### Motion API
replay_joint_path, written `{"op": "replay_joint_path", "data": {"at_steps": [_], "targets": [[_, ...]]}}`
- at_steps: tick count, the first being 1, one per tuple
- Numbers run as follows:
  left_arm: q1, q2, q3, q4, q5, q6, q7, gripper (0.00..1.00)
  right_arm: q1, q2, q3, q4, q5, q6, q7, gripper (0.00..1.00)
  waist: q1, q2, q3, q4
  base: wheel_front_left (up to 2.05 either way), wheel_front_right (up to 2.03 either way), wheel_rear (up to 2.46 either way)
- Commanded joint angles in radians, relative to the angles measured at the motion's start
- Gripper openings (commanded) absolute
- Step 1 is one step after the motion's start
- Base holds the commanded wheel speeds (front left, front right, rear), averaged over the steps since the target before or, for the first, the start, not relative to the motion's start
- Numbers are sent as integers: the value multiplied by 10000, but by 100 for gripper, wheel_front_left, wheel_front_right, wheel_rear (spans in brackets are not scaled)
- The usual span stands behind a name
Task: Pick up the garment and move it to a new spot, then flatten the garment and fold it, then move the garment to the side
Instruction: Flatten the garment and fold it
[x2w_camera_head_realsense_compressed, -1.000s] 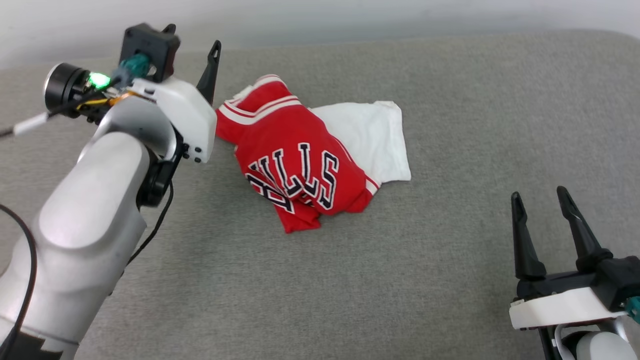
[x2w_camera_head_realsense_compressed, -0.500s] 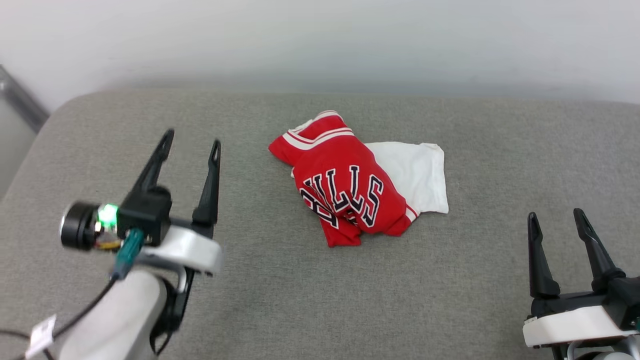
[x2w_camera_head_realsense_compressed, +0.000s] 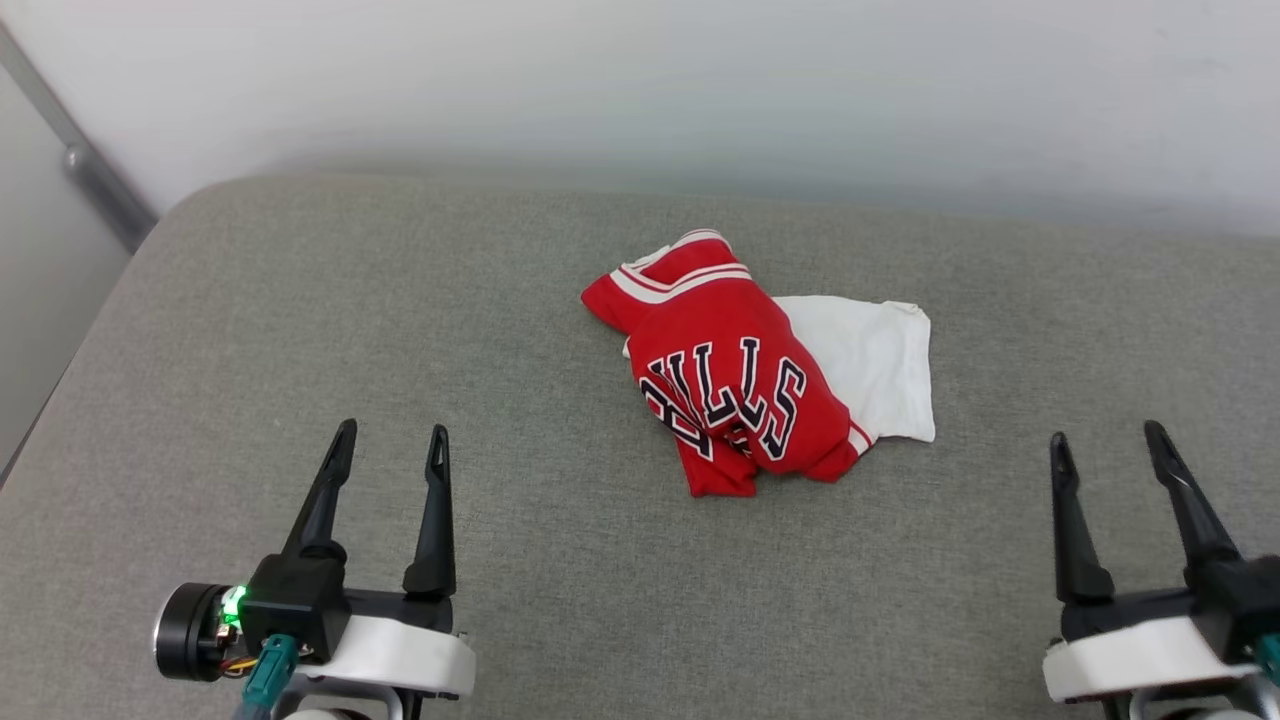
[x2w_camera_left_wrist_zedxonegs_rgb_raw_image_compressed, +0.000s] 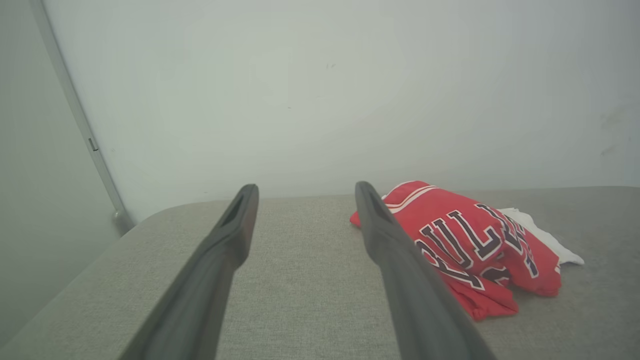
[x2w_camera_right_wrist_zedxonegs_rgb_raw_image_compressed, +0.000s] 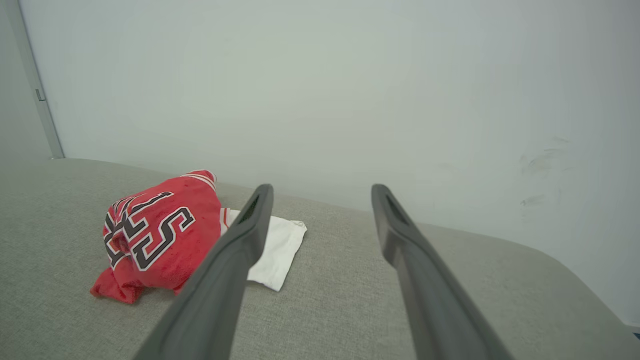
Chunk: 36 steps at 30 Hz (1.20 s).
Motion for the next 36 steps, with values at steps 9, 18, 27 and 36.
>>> {"op": "replay_joint_path", "data": {"at_steps": [9,18,27,36], "targets": [[-281,-832,484,157,671,-714,-24,100,-2242,-2414,1699,10,1473,-7,5230,100,1,-1,1163,574,0,0,0],[-650,-1501,608,455,1290,-1303,-25,100,-4867,-4549,3396,439,3801,-7,11038,100,1,-1,2039,1312,0,0,0],[-1033,-2325,782,586,1693,-1858,-25,100,-6507,-4997,4058,1706,4761,-7,13758,100,1,-1,2893,2281,0,0,0],[-786,-2817,1200,725,1861,-2209,-25,100,-6102,-4981,4461,3199,4929,-5,13704,45,1,-1,3089,2749,0,0,0]]}}
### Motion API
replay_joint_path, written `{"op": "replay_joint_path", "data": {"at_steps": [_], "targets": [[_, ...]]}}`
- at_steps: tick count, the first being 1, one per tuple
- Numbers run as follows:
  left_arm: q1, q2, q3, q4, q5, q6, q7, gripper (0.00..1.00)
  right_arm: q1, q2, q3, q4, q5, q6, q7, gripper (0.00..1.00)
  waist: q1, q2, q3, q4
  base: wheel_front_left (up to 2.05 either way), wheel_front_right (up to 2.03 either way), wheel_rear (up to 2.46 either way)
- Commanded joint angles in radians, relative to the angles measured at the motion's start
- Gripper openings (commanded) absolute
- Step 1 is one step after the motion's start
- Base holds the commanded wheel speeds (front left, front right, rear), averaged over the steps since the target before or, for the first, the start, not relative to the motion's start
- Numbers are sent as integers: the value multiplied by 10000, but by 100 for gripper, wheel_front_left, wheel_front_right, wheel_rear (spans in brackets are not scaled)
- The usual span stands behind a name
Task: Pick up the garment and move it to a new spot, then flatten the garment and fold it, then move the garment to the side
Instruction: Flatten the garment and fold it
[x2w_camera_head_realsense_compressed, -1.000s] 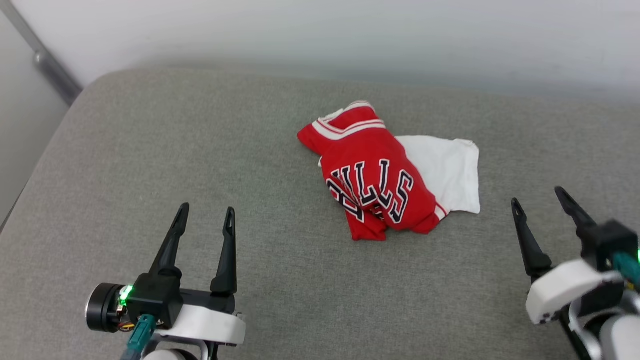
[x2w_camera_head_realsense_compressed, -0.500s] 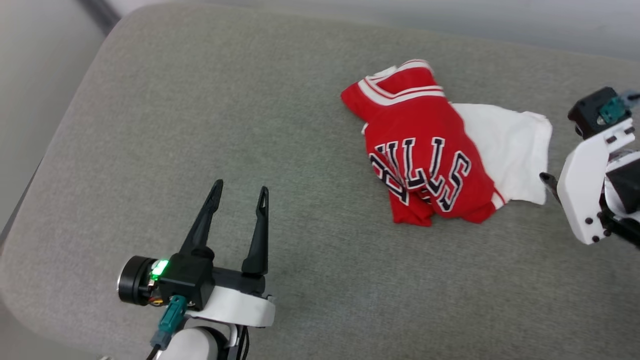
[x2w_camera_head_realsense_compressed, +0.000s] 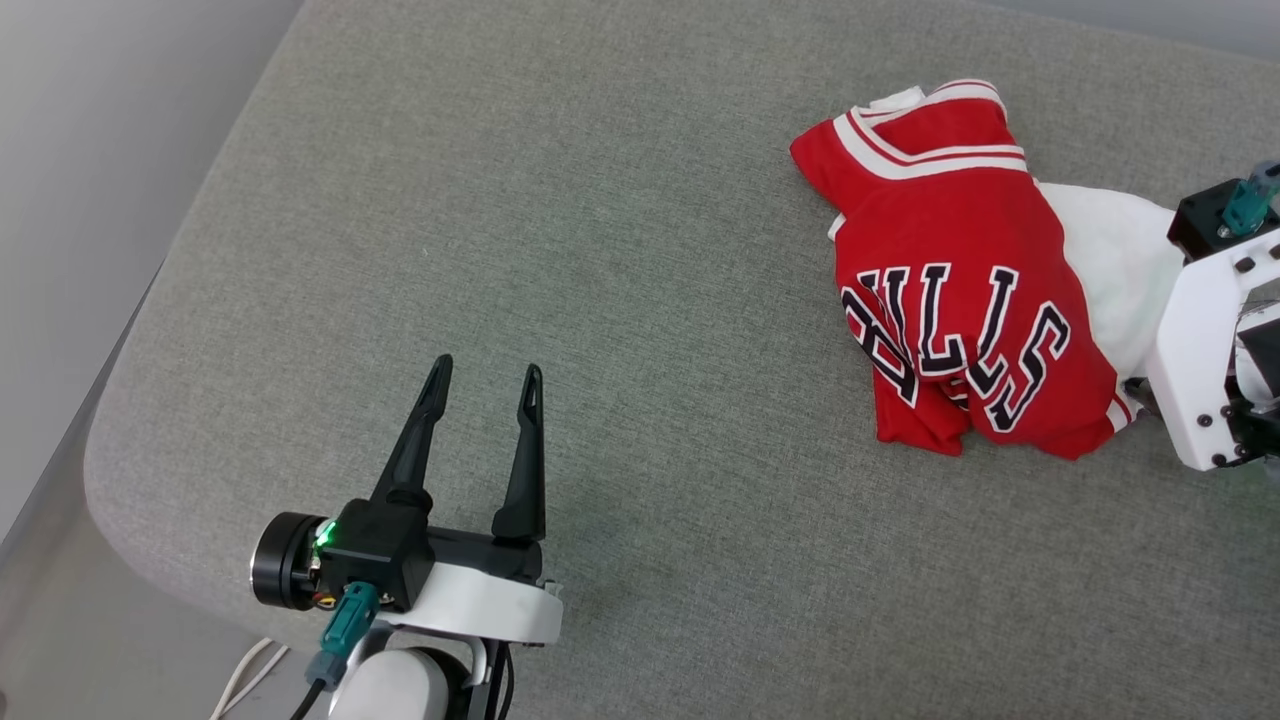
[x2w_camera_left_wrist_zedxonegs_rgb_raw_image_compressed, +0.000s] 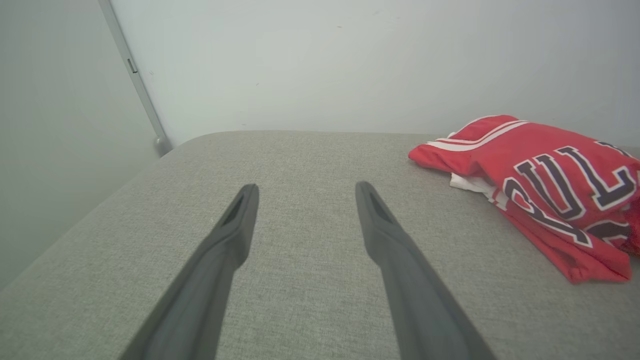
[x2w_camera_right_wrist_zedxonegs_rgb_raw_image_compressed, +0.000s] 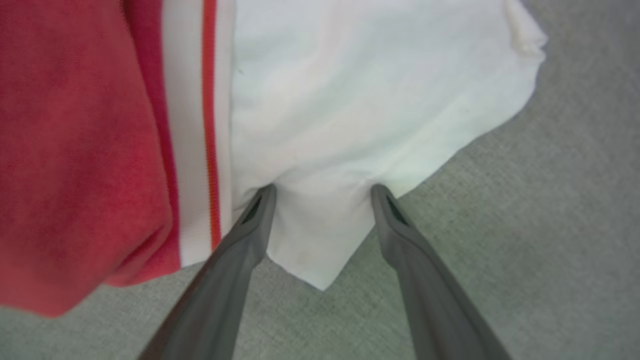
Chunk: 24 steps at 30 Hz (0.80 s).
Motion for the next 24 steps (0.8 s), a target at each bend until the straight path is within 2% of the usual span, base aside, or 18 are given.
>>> {"op": "replay_joint_path", "data": {"at_steps": [1,3,11,16,21,24], "targets": [[72,-84,53,19,82,-72,-25,100,615,93,357,412,66,-5,-77,36,-1,0,-23,27,0,0,0],[177,-124,158,85,135,-133,-25,100,793,4,426,544,81,-5,-257,0,-1,0,-113,-13,0,0,0],[404,-153,578,288,382,-314,-25,100,892,-504,-198,757,-245,-10,-1096,0,-1,0,-753,-678,0,0,0],[588,-163,731,385,493,-444,-25,100,1181,-631,-1159,855,-189,-8,-1471,0,-1,0,-1134,-1197,0,0,0],[571,-159,857,436,571,-586,-26,100,1722,-1087,-1960,988,-688,-8,-1714,0,-1,0,-1189,-1603,0,0,0],[513,-183,946,438,601,-597,-26,100,2087,-1107,-2540,1172,-986,-7,-1896,0,-1,0,-1157,-1784,0,0,0]]}}
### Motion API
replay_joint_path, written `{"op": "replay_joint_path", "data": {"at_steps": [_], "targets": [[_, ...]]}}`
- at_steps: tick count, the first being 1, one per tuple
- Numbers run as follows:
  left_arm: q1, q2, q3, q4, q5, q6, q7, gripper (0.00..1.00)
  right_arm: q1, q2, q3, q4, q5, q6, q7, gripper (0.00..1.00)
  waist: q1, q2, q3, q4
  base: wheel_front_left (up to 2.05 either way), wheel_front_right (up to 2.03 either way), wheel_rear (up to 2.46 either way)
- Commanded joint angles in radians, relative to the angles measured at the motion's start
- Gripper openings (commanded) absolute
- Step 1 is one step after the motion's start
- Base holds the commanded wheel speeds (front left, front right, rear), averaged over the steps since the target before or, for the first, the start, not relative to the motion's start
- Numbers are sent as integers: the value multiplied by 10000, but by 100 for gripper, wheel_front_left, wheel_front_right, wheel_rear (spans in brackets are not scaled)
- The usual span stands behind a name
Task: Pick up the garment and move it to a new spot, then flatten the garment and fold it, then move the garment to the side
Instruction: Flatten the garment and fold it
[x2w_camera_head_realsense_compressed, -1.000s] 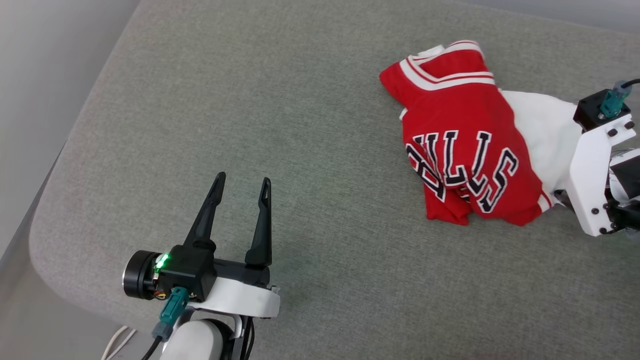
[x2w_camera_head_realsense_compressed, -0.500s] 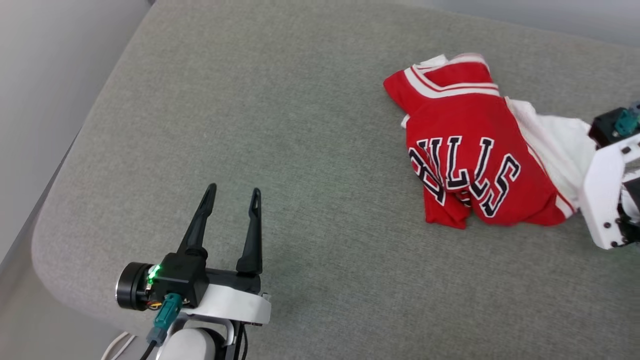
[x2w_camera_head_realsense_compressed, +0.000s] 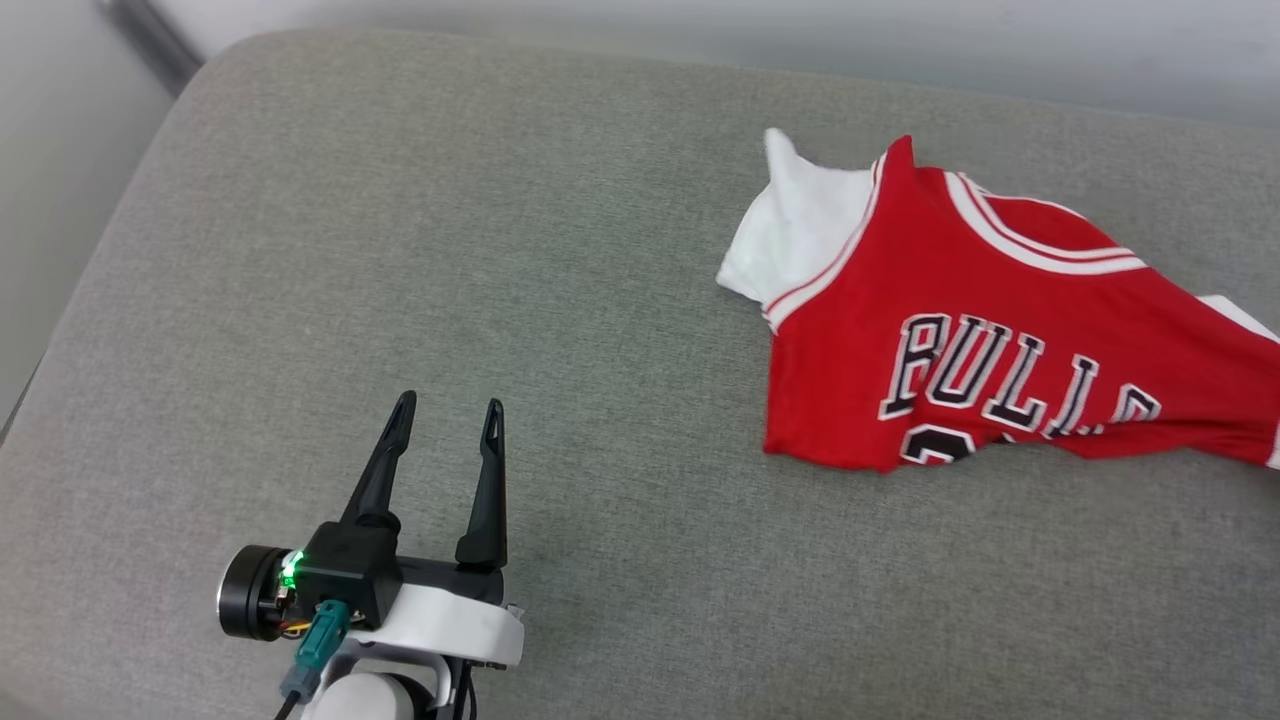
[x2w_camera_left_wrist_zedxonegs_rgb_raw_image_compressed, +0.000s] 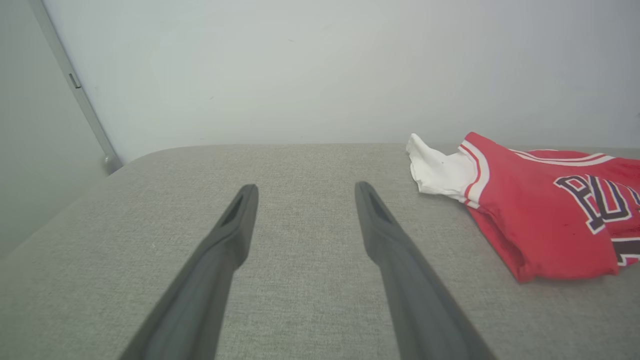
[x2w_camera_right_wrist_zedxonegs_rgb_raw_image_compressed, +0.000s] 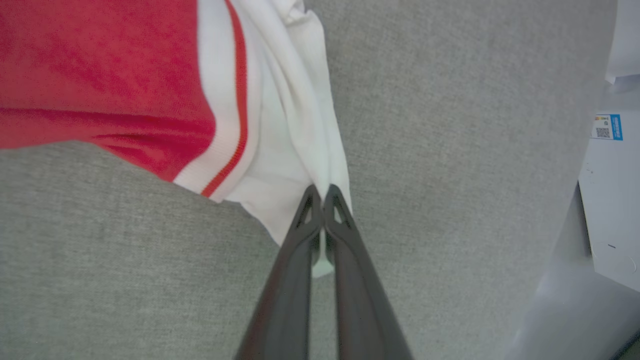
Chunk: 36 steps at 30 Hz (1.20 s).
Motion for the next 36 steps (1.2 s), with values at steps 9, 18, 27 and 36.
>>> {"op": "replay_joint_path", "data": {"at_steps": [9,18,27,36], "targets": [[-248,39,304,112,99,-197,-26,100,822,1005,-1128,-33,-768,-10,-1189,100,0,0,-86,-596,0,0,0],[-282,171,666,-76,128,-312,-26,100,1148,2027,-1306,-1898,-627,-10,-4432,100,0,0,-912,-1370,0,0,0],[-299,310,1134,-598,-131,-523,-26,100,3105,4259,-2309,-4244,-468,-10,-7681,100,0,0,-1394,-2216,0,0,0],[-1832,1079,801,-801,-358,-1285,1118,100,3863,5758,-2583,-5601,-844,-9,-9653,100,0,0,-816,-3034,0,0,0]]}}
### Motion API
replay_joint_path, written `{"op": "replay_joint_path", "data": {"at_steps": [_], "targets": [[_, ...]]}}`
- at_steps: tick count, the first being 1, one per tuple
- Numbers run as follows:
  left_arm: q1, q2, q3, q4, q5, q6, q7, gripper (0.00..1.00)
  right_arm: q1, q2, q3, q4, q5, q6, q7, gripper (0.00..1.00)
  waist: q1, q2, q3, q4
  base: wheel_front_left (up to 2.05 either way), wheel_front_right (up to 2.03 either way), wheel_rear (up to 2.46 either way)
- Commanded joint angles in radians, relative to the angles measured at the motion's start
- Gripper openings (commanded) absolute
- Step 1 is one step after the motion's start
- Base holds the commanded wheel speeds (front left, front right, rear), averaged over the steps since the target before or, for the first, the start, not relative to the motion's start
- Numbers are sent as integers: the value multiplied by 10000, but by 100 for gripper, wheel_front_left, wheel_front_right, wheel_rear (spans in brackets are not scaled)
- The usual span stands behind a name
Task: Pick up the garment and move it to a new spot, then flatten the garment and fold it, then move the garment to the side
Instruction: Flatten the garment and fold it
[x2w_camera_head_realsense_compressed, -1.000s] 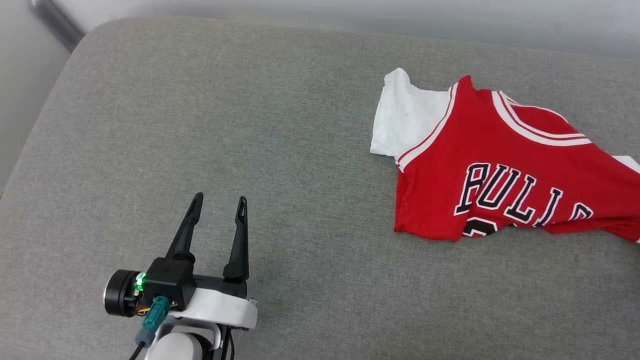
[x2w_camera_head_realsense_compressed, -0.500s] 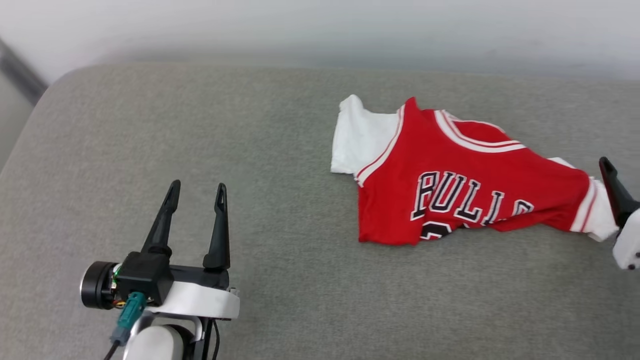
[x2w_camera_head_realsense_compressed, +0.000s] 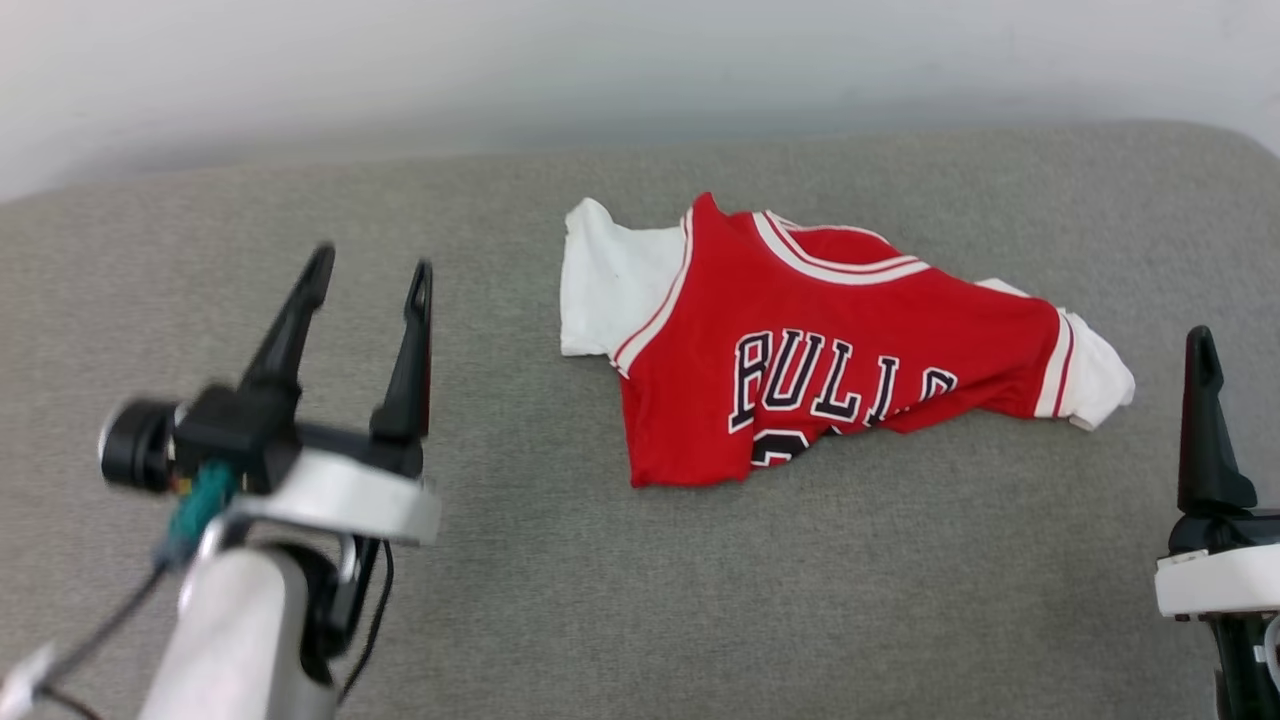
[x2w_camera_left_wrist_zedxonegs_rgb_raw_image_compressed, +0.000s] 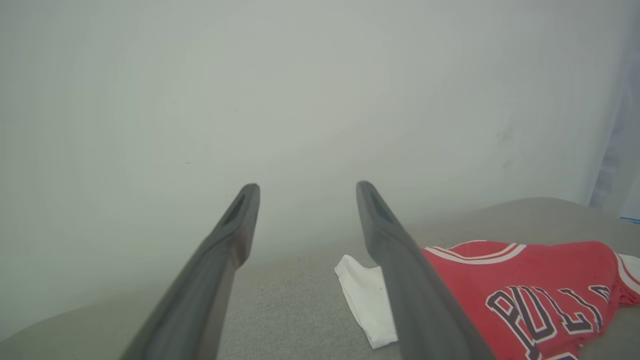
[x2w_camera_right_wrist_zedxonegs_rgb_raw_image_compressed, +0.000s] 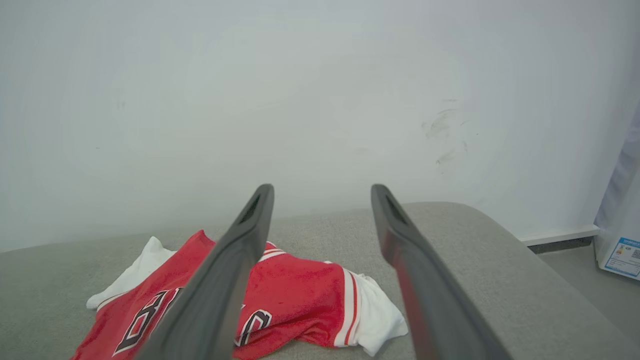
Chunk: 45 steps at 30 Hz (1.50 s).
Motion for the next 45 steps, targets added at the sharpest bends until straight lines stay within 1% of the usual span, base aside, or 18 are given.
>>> {"op": "replay_joint_path", "data": {"at_steps": [1,3,5,7,12,13,16,18,23,27,29,32,37,38,39,41,45], "targets": [[-759,307,-218,22,-59,-190,810,100,20,99,67,-174,-211,-7,-80,100,2,0,428,-350,0,0,0],[-1559,661,-565,70,-238,-345,1703,100,-104,127,89,-236,-424,-7,-163,100,2,0,661,-540,0,0,0],[-2344,1093,-962,329,-565,-445,2992,100,-221,180,93,-216,-556,-7,-214,100,2,0,892,-733,0,0,0],[-3283,1441,-1368,574,-1127,-477,4338,100,-319,260,91,-228,-576,-7,-302,100,2,0,1153,-896,0,0,0],[-5523,2722,-3154,1309,-2710,-478,6965,100,-397,383,294,46,-757,-7,-633,100,2,0,1713,-1348,0,0,0],[-5523,2722,-3154,1309,-2710,-478,6965,100,-397,383,294,46,-757,-7,-633,100,2,0,1713,-1348,0,0,0],[-6616,3246,-4036,1939,-3643,-482,8501,100,-504,444,474,200,-787,-7,-842,100,2,0,2016,-1570,0,0,0],[-7153,3443,-4348,2449,-4052,-481,9227,100,-502,469,564,308,-832,-7,-950,100,2,0,2155,-1722,0,0,0],[-7744,3625,-4951,3783,-4681,-484,10357,100,-664,527,669,783,-872,-7,-1190,100,2,0,2481,-2090,0,0,0],[-7922,3735,-5340,4494,-4915,-483,10915,100,-718,539,783,1255,-943,-7,-1363,100,2,0,2696,-2301,0,0,0],[-7957,3753,-5522,4724,-4973,-484,11114,100,-762,540,874,1492,-879,-7,-1512,100,2,0,2800,-2375,0,0,0],[-8059,3936,-6000,4836,-4878,-484,11234,100,-879,539,992,1800,-756,-7,-1672,100,2,0,2944,-2461,0,0,0],[-7838,3834,-6429,5195,-5156,-486,11373,100,-1018,539,1086,2147,-781,-7,-1857,100,2,0,3088,-2478,0,0,0],[-7759,3846,-6524,5258,-5241,-486,11416,86,-1069,539,1098,2186,-794,-7,-1873,100,2,0,3104,-2472,0,0,0],[-7672,3834,-6622,5277,-5362,-486,11450,0,-1108,539,1104,2231,-816,-7,-1898,100,2,0,3106,-2455,0,0,0],[-7522,3855,-6808,5242,-5549,-498,11450,0,-1101,540,1064,2332,-868,-7,-1916,100,2,0,3058,-2381,0,0,0],[-7436,3979,-6797,5221,-5587,-485,10672,0,-1084,539,990,2478,-1047,-7,-1893,100,2,0,2756,-2128,0,0,0]]}}
